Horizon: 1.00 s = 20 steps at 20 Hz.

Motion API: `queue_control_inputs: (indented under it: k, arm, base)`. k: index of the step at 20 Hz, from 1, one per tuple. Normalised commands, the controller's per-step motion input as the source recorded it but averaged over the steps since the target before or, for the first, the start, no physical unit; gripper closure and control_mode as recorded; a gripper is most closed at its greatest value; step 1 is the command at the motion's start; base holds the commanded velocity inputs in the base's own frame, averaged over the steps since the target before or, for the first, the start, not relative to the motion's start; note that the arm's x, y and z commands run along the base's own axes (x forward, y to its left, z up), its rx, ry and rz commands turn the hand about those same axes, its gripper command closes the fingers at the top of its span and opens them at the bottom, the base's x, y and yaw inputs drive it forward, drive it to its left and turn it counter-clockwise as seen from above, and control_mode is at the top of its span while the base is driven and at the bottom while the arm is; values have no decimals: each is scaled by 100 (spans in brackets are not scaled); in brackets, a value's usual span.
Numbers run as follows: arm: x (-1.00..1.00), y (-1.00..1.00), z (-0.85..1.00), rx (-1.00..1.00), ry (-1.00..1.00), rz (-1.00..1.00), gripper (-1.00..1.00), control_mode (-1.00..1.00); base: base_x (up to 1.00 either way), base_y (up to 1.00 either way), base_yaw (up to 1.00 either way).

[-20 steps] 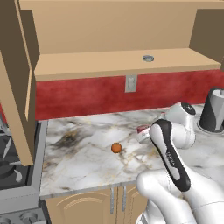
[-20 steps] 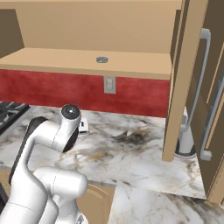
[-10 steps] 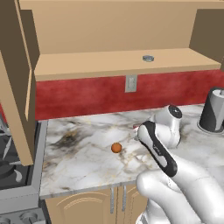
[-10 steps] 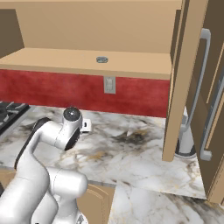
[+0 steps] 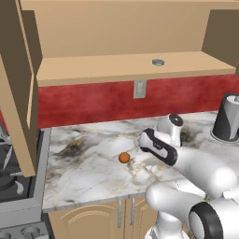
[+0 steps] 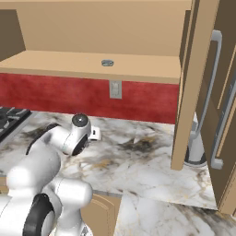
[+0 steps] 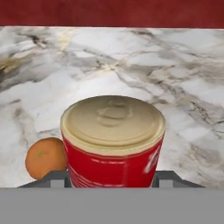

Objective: Restock the canned food cabinet by taking the new fresh canned food from the counter and placing it in the cabinet. Then, take the old canned food from the cabinet and place it on the counter.

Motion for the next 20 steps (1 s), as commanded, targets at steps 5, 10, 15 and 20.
queue_control_inputs:
  k: [5,10,15,20]
  arm:
    - [51,0,-50,0,-5,-9,100,-100]
    - [15,-2,-63,0,-5,-6,100,-100]
    - [0,0,-17,0,0,-9,-100,-100]
    - [0,0,11,0,0,-8,-100,-100]
  base:
    - [0,0,0]
    - [0,0,0]
    - [0,0,0]
    - [0,0,0]
